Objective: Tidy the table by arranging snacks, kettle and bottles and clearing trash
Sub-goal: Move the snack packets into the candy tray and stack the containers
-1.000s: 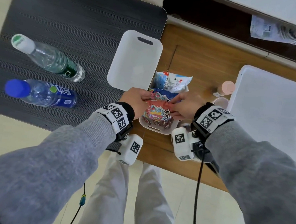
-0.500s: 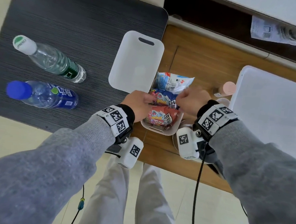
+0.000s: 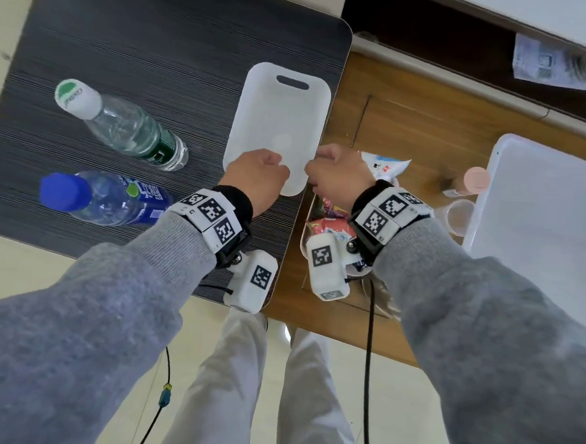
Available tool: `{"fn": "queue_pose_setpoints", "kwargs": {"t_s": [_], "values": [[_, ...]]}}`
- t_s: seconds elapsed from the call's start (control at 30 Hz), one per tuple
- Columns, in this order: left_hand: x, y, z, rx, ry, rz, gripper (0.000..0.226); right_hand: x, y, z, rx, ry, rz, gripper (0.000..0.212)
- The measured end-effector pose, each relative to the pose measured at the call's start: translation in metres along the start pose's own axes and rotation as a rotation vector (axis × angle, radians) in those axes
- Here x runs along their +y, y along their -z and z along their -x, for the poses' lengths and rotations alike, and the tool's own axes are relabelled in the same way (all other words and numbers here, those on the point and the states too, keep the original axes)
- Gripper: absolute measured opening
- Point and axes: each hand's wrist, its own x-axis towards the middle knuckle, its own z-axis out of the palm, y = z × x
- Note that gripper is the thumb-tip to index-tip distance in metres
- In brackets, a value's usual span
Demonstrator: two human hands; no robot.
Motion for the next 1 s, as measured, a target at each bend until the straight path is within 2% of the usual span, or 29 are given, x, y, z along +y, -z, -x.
{"fn": "queue_pose_setpoints", "kwargs": {"t_s": [0.3,0.5,0.6,0.73,0.9,1.0], "values": [[0.017,-0.001,-0.010,-0.014,-0.007,-0.034,0.045,0.008,0.004,-0.015,0.079,-0.064,-0.102,0.036],[0.026,-0.008,-0.003,0.057,-0.032,-0.039,0.042,0.010,0.021,-0.016,0.105,-0.023,-0.118,0.032],[0.042,-0.017,0.005,0.055,-0.079,-0.006,0.037,0.012,0.045,-0.016,0.156,0.043,-0.173,0.017],[0.073,-0.040,0.009,0.040,-0.173,0.012,0.018,0.010,0.090,-0.020,0.233,0.083,-0.275,0.003],[0.099,-0.061,0.003,0.031,-0.196,0.083,0.025,0.001,0.144,-0.014,0.225,0.146,-0.428,0.022],[0.115,-0.071,0.003,0.021,-0.202,0.071,0.029,0.007,0.176,-0.009,0.214,0.166,-0.450,0.018]]}}
